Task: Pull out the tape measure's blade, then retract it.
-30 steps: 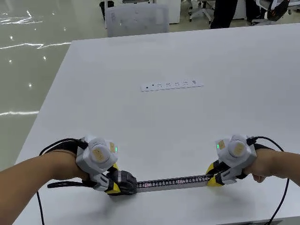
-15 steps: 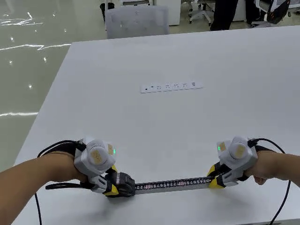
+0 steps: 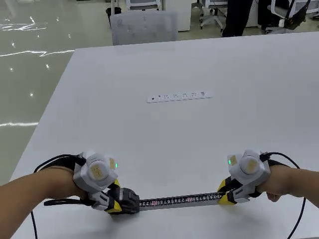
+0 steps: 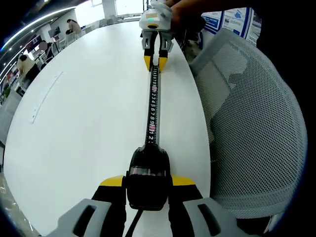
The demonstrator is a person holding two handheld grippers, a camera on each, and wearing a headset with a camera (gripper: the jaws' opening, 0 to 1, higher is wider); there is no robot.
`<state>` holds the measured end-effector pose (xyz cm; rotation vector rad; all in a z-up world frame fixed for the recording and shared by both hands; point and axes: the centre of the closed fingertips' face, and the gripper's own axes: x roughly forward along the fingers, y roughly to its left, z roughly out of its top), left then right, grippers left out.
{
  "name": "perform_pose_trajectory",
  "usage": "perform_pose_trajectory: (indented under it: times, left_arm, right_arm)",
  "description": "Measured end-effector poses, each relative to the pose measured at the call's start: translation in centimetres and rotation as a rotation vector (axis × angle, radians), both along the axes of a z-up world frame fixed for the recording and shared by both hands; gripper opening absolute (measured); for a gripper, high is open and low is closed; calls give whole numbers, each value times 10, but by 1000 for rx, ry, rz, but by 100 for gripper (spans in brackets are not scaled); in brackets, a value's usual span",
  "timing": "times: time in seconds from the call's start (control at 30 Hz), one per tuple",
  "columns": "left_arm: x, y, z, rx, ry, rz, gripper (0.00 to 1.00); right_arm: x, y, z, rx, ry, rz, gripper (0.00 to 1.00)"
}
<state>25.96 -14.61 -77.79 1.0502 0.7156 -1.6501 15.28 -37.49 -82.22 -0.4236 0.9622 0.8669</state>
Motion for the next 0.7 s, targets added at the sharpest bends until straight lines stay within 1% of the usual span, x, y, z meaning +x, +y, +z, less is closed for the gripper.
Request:
perform_pose_trajectory:
  times: [0.1, 0.2, 0.27, 0.33, 0.37, 0.4, 0.43, 0.47, 0.5, 0.53, 0.57, 0.6, 0.63, 0.67, 0.7]
  left_arm:
    - [-1, 0, 1, -14, 4, 2, 29]
    - [0, -1, 1, -23, -9, -17, 30]
    - [2, -1, 2, -31, -15, 5, 30]
    - [10, -2, 4, -63, -38, 70, 36]
    - [12, -2, 6, -76, -30, 108, 39]
    - [13, -2, 10, -94, -1, 173, 42]
    - [16, 0, 13, -104, 9, 216, 44]
    - [22, 1, 17, -130, 11, 265, 47]
    - [27, 1, 20, -150, 12, 302, 53]
    - [29, 2, 23, -173, 34, 357, 61]
    - [28, 4, 26, -206, 88, 418, 71]
    - [28, 5, 28, -233, 116, 457, 84]
    - [28, 9, 29, -257, 145, 500, 93]
    - [28, 12, 30, -270, 149, 514, 100]
    - [31, 16, 32, -292, 137, 528, 100]
  right_arm:
    - [0, 2, 1, -20, 1, 34, 15]
    - [1, 1, -1, -32, 7, 42, 15]
    - [1, 2, 0, -37, 8, 39, 15]
    - [0, 4, 0, -49, -3, 38, 16]
    - [1, 5, 0, -53, -16, 32, 18]
    - [2, 6, 1, -50, -55, 25, 28]
    - [3, 8, 2, -39, -78, 12, 39]
    - [5, 7, 4, -19, -98, -37, 47]
    - [5, 7, 6, -1, -106, -62, 53]
    - [4, 6, 9, 17, -113, -82, 55]
    - [5, 2, 14, 36, -134, -123, 55]
    - [4, 0, 17, 51, -138, -153, 55]
    - [2, -3, 23, 69, -145, -190, 56]
    - [0, -6, 25, 70, -149, -212, 58]
    - [-2, -9, 28, 70, -149, -229, 61]
